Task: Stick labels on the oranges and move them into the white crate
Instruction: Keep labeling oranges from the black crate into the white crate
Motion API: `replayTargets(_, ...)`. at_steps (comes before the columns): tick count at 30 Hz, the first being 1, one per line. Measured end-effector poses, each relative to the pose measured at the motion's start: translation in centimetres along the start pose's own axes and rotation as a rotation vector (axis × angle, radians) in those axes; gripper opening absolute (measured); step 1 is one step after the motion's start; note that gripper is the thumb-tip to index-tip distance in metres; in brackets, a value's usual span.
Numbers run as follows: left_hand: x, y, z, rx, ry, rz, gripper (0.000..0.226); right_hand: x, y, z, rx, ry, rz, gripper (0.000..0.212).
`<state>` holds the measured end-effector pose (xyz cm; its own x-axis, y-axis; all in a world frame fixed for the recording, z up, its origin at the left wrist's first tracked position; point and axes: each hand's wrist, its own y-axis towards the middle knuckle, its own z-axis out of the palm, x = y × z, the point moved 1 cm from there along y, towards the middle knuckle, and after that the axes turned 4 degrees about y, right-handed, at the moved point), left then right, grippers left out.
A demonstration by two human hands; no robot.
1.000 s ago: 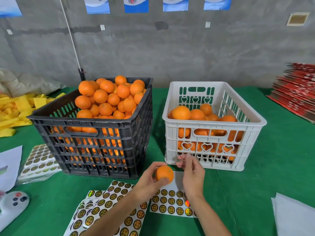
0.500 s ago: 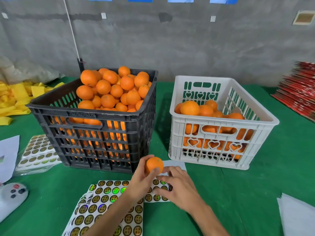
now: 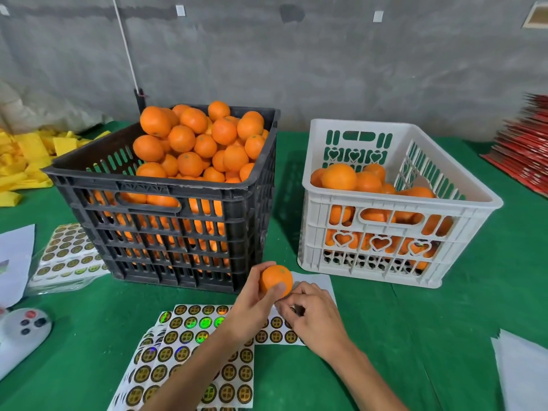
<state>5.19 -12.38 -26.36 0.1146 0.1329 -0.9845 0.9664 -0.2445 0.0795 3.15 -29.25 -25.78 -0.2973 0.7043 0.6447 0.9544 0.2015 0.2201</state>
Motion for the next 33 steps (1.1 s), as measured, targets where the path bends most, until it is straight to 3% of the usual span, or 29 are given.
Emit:
replayTargets(4, 0.0, -0.1, 0.0, -0.005, 0.031, 0.013, 0.052, 0.0, 0.0, -0.3, -0.054, 0.178, 0.094, 0.013)
replayTargets(10, 0.0, -0.2, -0.1, 0.002, 0.058, -0.014, 0.046, 0.1, 0.2, -1.6, -0.485, 0.389, 0.202, 0.01)
replayTargets(16, -0.2, -0.5, 0.3, 0.011, 0.014, 0.026, 0.045, 1.3, -0.1, -0.8, -0.403, 0.543, 0.036, 0.011)
replayTargets(21, -0.5, -0.5, -0.1, -0.06, 0.034, -0.008, 0.054, 1.1, -0.2, -0.8, -0.282, 0.531, -0.008, 0.041)
replayTargets(33, -8.9, -0.2, 0.8, -0.162, -0.033, 0.185, 0.054, 0.3, -0.3, -1.4, -0.512, 0.696, 0.181, 0.044)
